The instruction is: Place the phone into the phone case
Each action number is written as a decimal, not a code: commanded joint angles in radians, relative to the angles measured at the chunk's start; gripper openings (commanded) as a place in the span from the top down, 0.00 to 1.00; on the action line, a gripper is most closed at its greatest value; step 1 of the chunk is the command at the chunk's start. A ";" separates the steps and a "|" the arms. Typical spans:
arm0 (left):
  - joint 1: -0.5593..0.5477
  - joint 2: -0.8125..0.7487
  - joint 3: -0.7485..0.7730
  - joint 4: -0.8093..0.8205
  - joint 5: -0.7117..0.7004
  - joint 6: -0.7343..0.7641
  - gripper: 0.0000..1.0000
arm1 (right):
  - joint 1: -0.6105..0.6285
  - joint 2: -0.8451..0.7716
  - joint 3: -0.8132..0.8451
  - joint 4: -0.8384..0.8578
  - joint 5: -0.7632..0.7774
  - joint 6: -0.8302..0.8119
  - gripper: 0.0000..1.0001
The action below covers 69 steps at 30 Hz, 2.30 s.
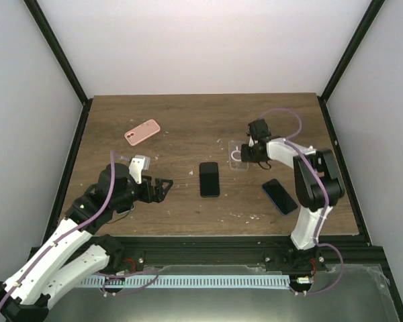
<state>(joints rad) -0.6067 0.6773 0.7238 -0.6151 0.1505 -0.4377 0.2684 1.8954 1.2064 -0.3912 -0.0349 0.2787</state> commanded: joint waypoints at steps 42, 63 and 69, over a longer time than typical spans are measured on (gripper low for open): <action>0.005 -0.010 0.000 0.010 0.018 0.005 0.01 | 0.056 -0.491 -0.279 -0.212 -0.033 -0.368 0.41; 0.004 0.009 -0.006 0.033 0.116 0.016 0.01 | -0.145 -0.269 -0.204 -0.430 -0.076 -0.504 0.01; 0.004 0.003 -0.006 0.035 0.119 0.016 0.01 | -0.146 -0.248 -0.229 -0.427 0.013 -0.515 0.01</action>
<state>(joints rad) -0.6064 0.6914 0.7235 -0.6079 0.2535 -0.4370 0.1329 1.6386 0.9806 -0.8009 -0.0738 -0.2100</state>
